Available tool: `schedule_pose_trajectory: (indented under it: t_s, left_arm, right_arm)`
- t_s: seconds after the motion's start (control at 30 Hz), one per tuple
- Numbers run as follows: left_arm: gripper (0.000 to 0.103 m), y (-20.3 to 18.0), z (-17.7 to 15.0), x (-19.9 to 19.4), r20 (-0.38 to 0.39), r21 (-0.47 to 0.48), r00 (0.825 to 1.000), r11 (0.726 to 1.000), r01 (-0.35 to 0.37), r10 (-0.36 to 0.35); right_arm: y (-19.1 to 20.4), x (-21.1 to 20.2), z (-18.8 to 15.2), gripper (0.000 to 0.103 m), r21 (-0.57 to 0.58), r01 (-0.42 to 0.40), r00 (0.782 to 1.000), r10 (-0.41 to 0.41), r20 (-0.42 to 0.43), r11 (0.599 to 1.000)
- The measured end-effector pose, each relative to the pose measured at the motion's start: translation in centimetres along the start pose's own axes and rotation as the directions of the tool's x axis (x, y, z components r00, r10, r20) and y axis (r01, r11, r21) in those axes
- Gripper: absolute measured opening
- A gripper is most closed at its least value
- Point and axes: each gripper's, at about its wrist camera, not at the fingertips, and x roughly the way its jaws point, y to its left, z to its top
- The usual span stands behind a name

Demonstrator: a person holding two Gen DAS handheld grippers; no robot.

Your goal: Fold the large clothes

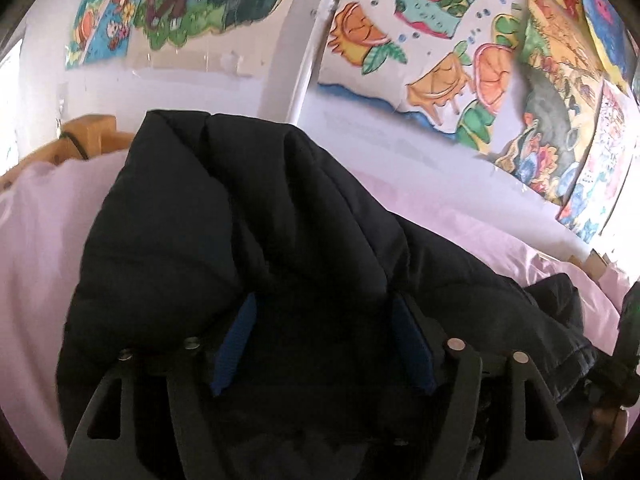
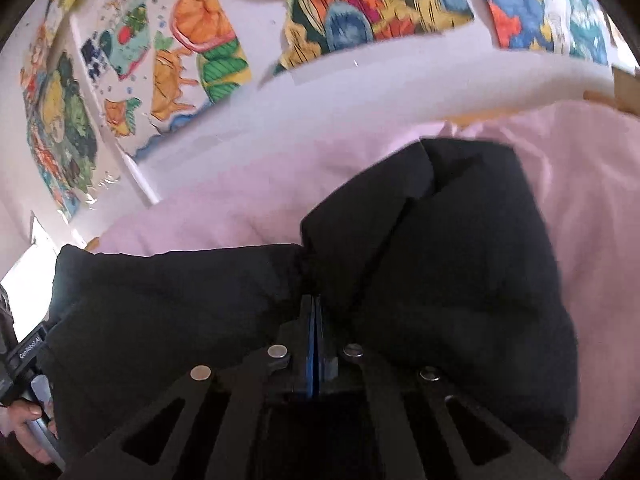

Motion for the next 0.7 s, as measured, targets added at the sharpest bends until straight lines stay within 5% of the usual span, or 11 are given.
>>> schedule_pose_trajectory:
  t_s: [0.1,0.17,0.43,0.7]
  left_arm:
    - [0.080,-0.7,0.1,-2.1,0.004,0.024,0.999,0.998,-0.053,0.053]
    - [0.086,-1.0,0.2,-3.3,-0.001,0.012,0.998,0.997,-0.070,0.070]
    - [0.086,-3.4,-0.1,-7.1,-0.033,0.094,0.993,0.989,-0.113,0.117]
    - [0.087,-6.1,-0.3,-12.5,-0.014,0.128,0.997,0.989,-0.068,0.070]
  right_arm:
    - [1.1,-2.4,0.3,0.023,-0.057,0.024,1.000,-0.023,0.019,0.998]
    - [1.4,-3.8,0.4,0.062,-0.075,0.024,1.000,-0.023,0.015,0.997]
    - [2.7,-8.1,0.5,0.069,-0.103,0.054,0.999,-0.054,0.003,0.993]
    - [5.8,-13.8,0.6,0.086,-0.167,0.041,0.999,-0.034,0.041,0.985]
